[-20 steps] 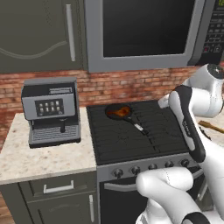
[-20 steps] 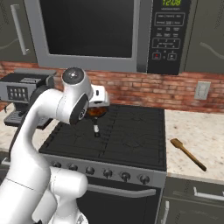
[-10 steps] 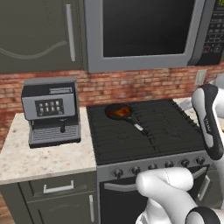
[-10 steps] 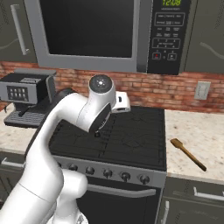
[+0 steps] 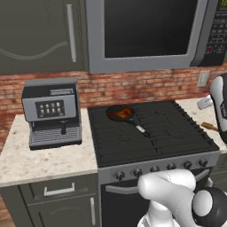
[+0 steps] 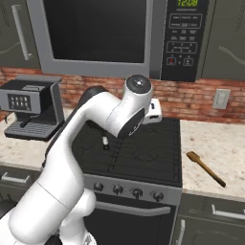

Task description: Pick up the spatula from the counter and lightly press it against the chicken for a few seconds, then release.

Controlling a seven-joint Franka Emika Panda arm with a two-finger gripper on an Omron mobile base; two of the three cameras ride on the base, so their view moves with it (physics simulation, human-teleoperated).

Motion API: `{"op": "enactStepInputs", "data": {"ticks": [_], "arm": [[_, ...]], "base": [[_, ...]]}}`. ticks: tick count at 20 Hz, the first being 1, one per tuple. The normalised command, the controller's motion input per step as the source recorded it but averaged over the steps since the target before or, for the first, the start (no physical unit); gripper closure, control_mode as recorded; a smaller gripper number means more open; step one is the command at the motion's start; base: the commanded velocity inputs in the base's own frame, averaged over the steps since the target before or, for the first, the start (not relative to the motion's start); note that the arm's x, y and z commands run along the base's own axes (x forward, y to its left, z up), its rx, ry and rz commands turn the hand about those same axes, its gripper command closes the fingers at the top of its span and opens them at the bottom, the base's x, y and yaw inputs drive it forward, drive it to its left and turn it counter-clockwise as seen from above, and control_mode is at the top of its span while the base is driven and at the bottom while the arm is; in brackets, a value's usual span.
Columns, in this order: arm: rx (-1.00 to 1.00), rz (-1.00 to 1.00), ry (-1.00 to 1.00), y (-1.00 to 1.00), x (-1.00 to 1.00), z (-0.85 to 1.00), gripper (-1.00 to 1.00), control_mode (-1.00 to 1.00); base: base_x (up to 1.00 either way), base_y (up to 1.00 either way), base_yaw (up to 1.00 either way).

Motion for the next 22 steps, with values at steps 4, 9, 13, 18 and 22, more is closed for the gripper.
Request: {"op": "enactStepInputs", "data": {"ticks": [4, 9, 13, 18, 22], "arm": [[0.01, 0.0, -0.01, -0.14, 0.0, -0.17, -1.0, -1.0], [-0.04, -0.02, 0.01, -0.17, 0.0, -0.34, -1.0, -1.0], [-0.08, -0.05, 0.05, -0.22, 0.0, -0.26, -1.0, -1.0], [-0.11, -0.03, 0.05, -0.24, 0.0, -0.12, -1.0, -1.0], [-0.07, 0.0, 0.0, -0.31, 0.0, 0.0, -1.0, -1.0]], "base": [[0.0, 0.0, 0.0], [0.0, 0.0, 0.0], [0.0, 0.0, 0.0], [0.0, 0.0, 0.0], [0.0, 0.0, 0.0]]}}
